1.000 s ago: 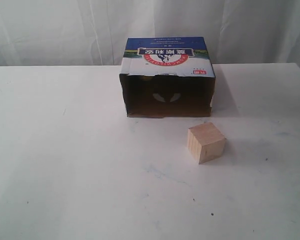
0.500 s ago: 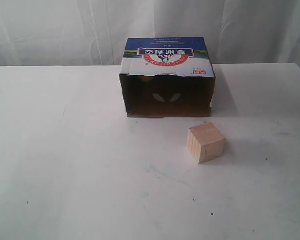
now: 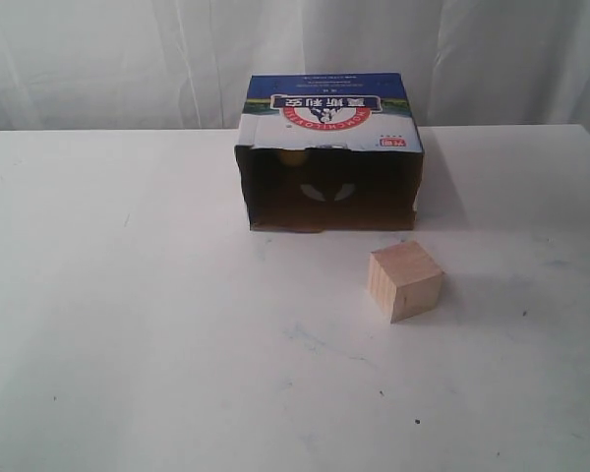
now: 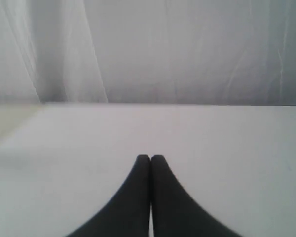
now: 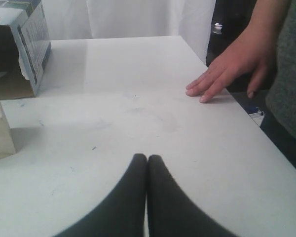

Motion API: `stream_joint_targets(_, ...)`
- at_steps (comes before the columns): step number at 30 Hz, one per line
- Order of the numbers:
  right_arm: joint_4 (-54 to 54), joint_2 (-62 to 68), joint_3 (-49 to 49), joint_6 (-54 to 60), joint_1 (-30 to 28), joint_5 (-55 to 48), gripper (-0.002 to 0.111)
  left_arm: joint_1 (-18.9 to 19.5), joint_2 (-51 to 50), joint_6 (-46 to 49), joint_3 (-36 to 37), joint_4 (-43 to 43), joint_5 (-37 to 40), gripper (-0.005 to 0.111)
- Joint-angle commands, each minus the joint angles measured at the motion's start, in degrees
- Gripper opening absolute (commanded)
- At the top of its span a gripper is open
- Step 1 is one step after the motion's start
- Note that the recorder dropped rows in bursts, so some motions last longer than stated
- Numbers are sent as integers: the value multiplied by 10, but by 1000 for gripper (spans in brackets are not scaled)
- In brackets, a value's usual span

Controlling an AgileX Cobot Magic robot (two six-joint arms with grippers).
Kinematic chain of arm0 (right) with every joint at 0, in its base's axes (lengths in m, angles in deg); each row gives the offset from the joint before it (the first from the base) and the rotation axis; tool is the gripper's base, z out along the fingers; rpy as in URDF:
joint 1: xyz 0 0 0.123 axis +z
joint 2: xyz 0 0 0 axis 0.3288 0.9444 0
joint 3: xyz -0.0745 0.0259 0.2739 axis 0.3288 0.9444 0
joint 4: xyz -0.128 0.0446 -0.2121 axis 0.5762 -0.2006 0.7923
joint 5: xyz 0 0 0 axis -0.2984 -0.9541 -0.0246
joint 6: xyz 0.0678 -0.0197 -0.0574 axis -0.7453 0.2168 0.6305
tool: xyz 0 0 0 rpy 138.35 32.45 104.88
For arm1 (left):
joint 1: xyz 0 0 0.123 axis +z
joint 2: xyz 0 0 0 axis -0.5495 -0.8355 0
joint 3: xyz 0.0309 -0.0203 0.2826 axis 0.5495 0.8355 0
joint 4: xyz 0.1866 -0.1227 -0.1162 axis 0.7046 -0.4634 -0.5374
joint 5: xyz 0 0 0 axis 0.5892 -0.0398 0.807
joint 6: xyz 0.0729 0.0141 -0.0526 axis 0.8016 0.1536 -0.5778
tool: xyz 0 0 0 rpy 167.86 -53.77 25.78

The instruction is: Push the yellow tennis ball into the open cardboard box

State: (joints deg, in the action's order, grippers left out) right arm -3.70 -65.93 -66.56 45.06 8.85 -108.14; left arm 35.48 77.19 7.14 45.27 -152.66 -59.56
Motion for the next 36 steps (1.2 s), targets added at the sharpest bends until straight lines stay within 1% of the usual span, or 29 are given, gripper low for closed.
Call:
stream_joint_targets(1, -3, -2, 1, 7, -5, 0, 0, -38, 0, -253, -39, 423, 2, 0)
stream_joint_targets(2, -3, -2, 1, 7, -5, 0, 0, -42, -3, -314, -40, 460, 7, 0)
stream_joint_targets(3, -3, -2, 1, 7, -5, 0, 0, -44, -3, -401, -38, 514, 25, 0)
stream_joint_targets(5, -3, -2, 1, 7, -5, 0, 0, -44, -3, -504, -26, 557, 67, 0)
stream_joint_targets(6, -3, -2, 1, 7, -5, 0, 0, -44, -3, -570, -13, 570, 95, 0)
stream_joint_targets(8, -3, -2, 1, 7, -5, 0, 0, -44, -2, -636, 26, 586, 116, 0)
stream_joint_targets(9, -3, -2, 1, 7, -5, 0, 0, -44, -2, -654, 47, 590, 120, 0)
stream_joint_targets(10, -3, -2, 1, 7, -5, 0, 0, -45, 0, -669, 63, 595, 121, 0)
stream_joint_targets(12, -3, -2, 1, 7, -5, 0, 0, -46, 15, -695, 69, 602, 131, 0)
stream_joint_targets(13, -3, -2, 1, 7, -5, 0, 0, -46, 24, -695, 69, 603, 182, 0)
stream_joint_targets(14, -3, -2, 1, 7, -5, 0, 0, -45, 32, -695, 69, 606, 204, 0)
stream_joint_targets(17, -3, -2, 1, 7, -5, 0, 0, -45, 51, -697, 69, 673, 273, 0)
stream_joint_targets(20, -3, -2, 1, 7, -5, 0, 0, -45, 79, -734, 69, 727, 365, 0)
stream_joint_targets(21, -3, -2, 1, 7, -5, 0, 0, -45, 85, -751, 69, 737, 381, 0)
stream_joint_targets(23, -3, -2, 1, 7, -5, 0, 0, -45, 96, -793, 69, 739, 381, 0)
stream_joint_targets(25, -3, -2, 1, 7, -5, 0, 0, -45, 104, -863, 69, 739, 381, 0)
stream_joint_targets(27, -3, -2, 1, 7, -5, 0, 0, -45, 105, -908, 69, 741, 385, 0)
stream_joint_targets(30, -3, -2, 1, 7, -5, 0, 0, -45, 104, -903, 69, 752, 396, 0)
stream_joint_targets(34, -3, -2, 1, 7, -5, 0, 0, -45, 107, -850, 69, 757, 399, 0)
stream_joint_targets(36, -3, -2, 1, 7, -5, 0, 0, -34, 125, -849, 69, 768, 416, 0)
